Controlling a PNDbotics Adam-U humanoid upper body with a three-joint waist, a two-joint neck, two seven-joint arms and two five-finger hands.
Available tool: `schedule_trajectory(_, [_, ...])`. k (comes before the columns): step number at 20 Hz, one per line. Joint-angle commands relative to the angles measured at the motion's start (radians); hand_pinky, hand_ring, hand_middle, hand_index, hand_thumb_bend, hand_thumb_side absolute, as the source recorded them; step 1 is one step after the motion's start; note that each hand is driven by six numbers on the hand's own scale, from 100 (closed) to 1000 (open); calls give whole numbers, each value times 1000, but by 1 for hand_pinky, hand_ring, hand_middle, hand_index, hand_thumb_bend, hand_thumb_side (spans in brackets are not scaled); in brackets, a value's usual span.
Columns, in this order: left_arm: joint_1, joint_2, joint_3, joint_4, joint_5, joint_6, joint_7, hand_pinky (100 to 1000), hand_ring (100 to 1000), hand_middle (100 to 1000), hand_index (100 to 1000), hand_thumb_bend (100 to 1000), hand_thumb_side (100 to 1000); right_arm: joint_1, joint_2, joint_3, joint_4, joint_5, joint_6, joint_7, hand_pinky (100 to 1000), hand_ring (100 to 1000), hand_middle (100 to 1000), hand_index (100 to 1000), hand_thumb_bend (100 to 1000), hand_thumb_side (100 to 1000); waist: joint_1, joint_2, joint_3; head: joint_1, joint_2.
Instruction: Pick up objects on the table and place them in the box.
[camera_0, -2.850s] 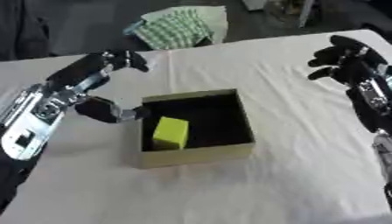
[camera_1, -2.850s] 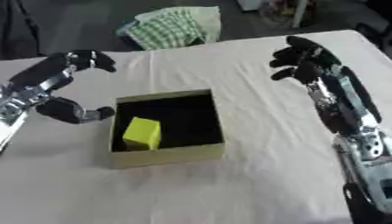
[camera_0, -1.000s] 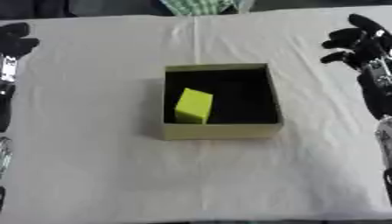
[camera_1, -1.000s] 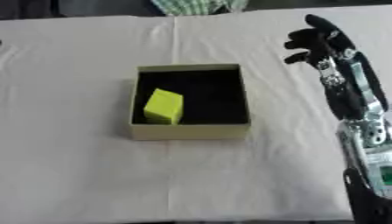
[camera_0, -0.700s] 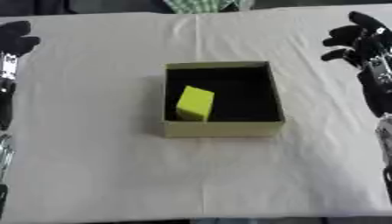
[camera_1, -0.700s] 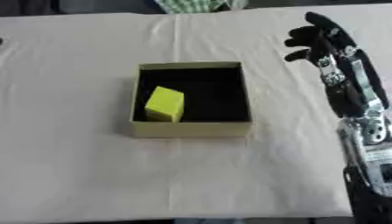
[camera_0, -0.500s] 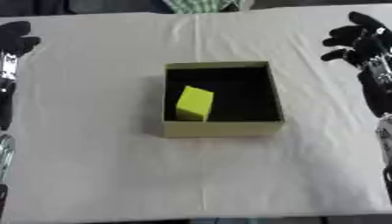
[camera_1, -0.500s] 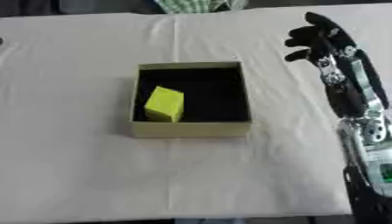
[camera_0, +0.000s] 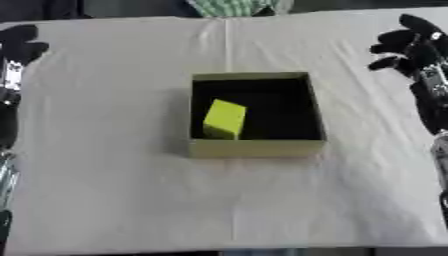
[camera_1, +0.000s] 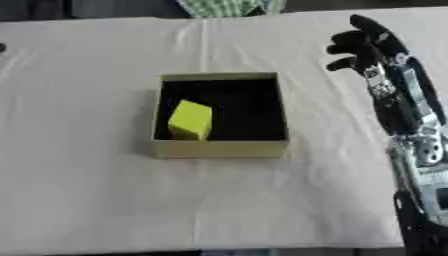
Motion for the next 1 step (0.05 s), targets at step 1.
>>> schedule_trajectory(1, [-6, 7, 6, -11, -1, 1, -4, 883, 764, 784, 754, 288, 745, -8, -10, -2, -9, 3, 3, -1, 634, 747, 720, 925, 100, 731, 0, -18, -1, -3, -6])
